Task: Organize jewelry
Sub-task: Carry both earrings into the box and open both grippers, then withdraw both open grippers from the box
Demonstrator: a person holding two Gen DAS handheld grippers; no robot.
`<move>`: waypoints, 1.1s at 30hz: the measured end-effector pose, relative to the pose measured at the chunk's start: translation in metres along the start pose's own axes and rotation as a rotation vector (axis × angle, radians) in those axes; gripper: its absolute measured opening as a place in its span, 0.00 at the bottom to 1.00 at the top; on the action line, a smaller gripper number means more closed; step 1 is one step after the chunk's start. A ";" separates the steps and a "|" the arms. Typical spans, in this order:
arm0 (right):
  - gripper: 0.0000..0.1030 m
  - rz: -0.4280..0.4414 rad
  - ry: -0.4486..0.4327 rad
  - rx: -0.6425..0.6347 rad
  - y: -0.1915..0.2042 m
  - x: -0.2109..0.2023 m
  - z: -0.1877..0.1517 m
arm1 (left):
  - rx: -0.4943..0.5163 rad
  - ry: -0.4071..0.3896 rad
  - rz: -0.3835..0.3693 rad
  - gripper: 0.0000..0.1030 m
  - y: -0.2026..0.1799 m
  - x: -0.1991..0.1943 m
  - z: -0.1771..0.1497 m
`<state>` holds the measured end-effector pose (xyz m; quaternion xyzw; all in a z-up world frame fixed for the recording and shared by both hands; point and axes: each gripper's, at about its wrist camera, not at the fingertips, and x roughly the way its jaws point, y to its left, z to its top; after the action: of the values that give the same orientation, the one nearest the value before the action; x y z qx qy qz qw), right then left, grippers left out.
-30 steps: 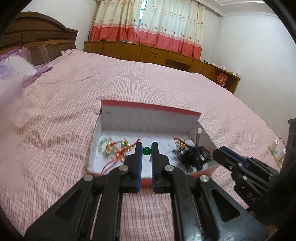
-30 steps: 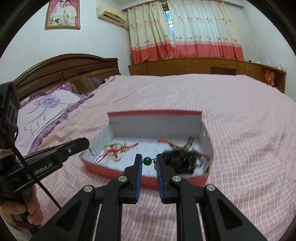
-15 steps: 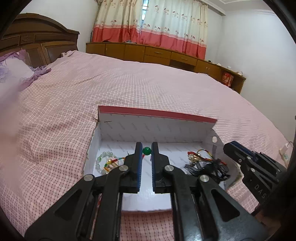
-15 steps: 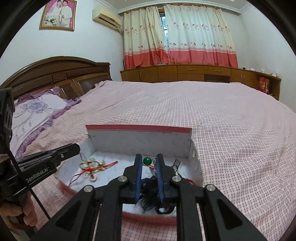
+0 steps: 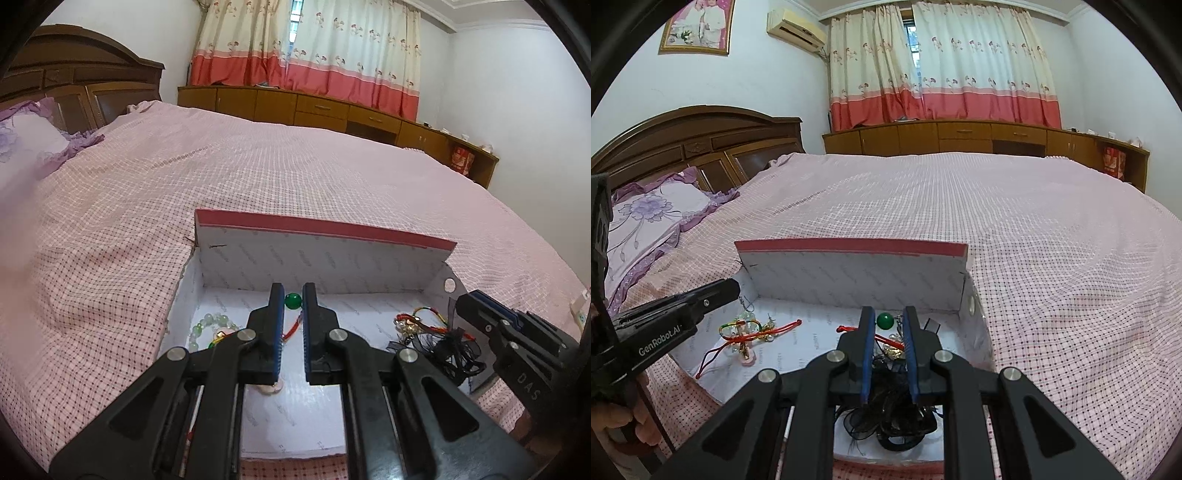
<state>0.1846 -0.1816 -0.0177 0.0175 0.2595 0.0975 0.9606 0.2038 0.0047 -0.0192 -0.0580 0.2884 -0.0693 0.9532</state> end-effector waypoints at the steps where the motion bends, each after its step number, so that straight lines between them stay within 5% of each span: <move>1: 0.17 0.003 0.001 0.002 0.000 0.000 0.000 | 0.000 0.003 0.004 0.04 0.000 0.001 0.000; 4: 0.18 0.008 -0.001 0.011 -0.002 0.000 0.001 | 0.000 0.004 0.020 0.22 0.000 0.002 0.000; 7: 0.30 0.010 -0.005 0.019 -0.002 -0.002 0.001 | -0.007 -0.012 0.037 0.35 0.002 -0.003 0.001; 33: 0.66 0.028 -0.040 0.063 0.014 -0.088 -0.024 | -0.008 -0.025 0.047 0.64 -0.004 -0.084 -0.030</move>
<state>0.0957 -0.1854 0.0063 0.0535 0.2431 0.1024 0.9631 0.1174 0.0122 0.0020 -0.0557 0.2781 -0.0452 0.9579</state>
